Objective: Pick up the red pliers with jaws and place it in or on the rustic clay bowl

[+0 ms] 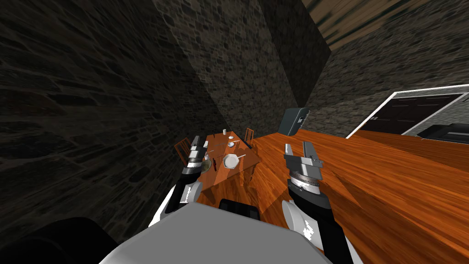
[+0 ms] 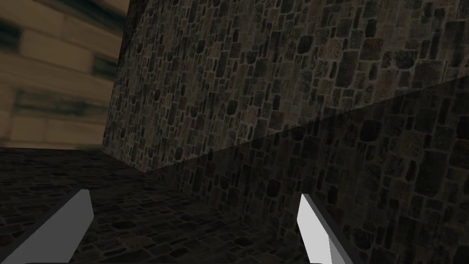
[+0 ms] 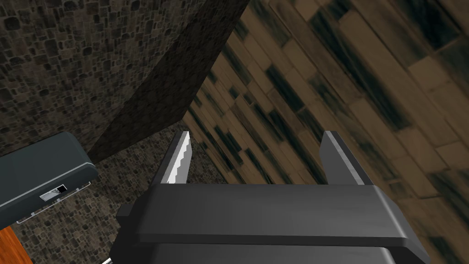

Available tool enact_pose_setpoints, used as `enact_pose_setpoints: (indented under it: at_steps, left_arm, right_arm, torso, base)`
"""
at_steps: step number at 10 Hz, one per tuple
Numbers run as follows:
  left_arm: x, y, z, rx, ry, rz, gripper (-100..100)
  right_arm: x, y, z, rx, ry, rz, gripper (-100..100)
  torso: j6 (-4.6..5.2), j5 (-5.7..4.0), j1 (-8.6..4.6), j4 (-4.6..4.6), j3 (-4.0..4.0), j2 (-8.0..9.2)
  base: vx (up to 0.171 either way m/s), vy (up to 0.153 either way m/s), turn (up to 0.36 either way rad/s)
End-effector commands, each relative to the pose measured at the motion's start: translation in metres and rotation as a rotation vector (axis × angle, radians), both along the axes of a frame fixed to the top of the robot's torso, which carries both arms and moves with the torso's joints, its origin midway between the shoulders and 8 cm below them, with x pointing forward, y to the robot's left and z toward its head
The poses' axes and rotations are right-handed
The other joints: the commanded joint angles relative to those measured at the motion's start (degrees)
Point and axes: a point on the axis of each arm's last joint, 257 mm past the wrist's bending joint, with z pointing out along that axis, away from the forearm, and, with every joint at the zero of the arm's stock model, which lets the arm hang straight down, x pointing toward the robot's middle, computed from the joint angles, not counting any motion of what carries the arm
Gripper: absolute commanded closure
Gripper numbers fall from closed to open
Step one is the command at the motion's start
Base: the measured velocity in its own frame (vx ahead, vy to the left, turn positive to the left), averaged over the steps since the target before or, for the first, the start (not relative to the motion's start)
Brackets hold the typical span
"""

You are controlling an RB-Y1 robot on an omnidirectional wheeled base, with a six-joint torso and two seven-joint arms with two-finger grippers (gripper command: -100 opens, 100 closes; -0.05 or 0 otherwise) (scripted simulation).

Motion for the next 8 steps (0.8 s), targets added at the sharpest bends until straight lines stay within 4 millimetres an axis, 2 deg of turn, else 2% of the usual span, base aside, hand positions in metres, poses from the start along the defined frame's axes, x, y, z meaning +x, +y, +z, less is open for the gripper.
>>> enact_pose_setpoints:
  at_steps: [1, 4, 8]
  left_arm:
    - [0.011, -0.003, -0.012, 0.01, 0.049, -0.024, -100]
    - [0.029, -0.007, -0.033, 0.016, 0.132, -0.055, -100]
    - [0.056, -0.009, -0.075, 0.029, 0.283, -0.094, -100]
  right_arm:
    - [0.0, 0.0, 0.0, 0.0, 0.0, 0.0, 0]
    - [0.0, 0.0, 0.0, 0.0, 0.0, 0.0, 0]
    - [0.0, 0.0, 0.0, 0.0, 0.0, 0.0, 0]
  torso:
    - [0.0, 0.0, 0.0, 0.0, 0.0, 0.0]
    - [0.01, -0.05, -0.22, 0.09, 0.23, 0.41]
    - [0.01, -0.05, -0.22, 0.07, 0.18, 0.32]
  base:
    - [-0.076, -0.019, -0.021]
    - [-0.105, -0.057, -0.018]
    - [-0.085, -0.057, -0.035]
